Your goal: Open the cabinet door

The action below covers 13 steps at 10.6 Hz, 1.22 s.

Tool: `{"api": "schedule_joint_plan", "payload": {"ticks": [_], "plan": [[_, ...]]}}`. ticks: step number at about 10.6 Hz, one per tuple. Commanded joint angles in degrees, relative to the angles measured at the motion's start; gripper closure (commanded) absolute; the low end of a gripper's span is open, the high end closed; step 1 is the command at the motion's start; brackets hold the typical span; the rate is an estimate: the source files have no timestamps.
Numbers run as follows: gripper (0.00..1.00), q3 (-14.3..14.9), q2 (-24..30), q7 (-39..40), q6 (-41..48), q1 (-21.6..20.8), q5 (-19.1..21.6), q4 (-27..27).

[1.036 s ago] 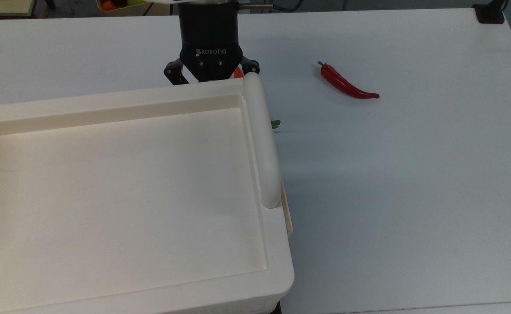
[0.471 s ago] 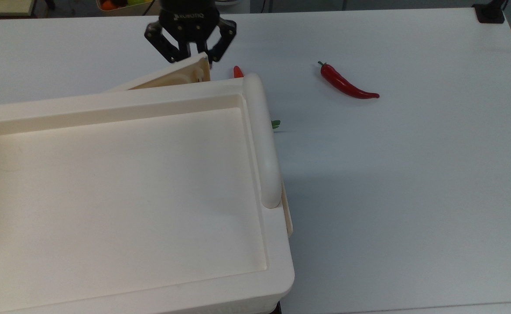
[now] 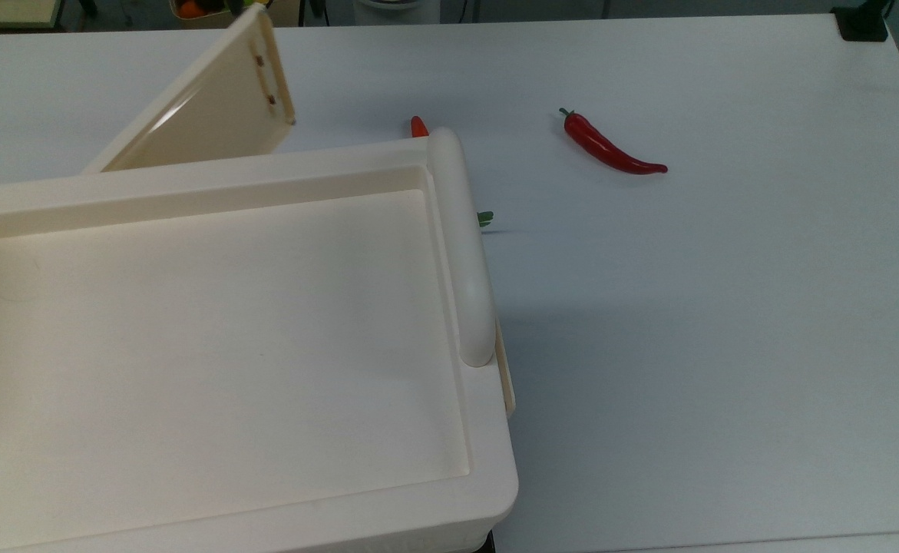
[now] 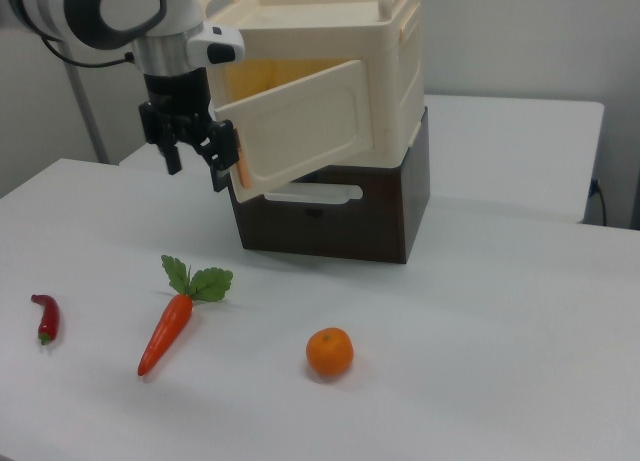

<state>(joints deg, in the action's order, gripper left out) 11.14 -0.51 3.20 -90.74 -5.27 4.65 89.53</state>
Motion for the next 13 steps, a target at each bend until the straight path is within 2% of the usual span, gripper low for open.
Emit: {"api": "schedule_joint_plan", "payload": {"ticks": [1, 4, 13], "plan": [[0.00, -3.7, 4.5, -2.4, 5.1, 4.0, -0.2, 2.9], [0.00, -6.5, 3.8, -9.9, 4.6, 3.5, -5.3, 2.8], [0.00, -5.8, 1.7, -9.4, 1.9, 2.1, -5.5, 2.1]]}}
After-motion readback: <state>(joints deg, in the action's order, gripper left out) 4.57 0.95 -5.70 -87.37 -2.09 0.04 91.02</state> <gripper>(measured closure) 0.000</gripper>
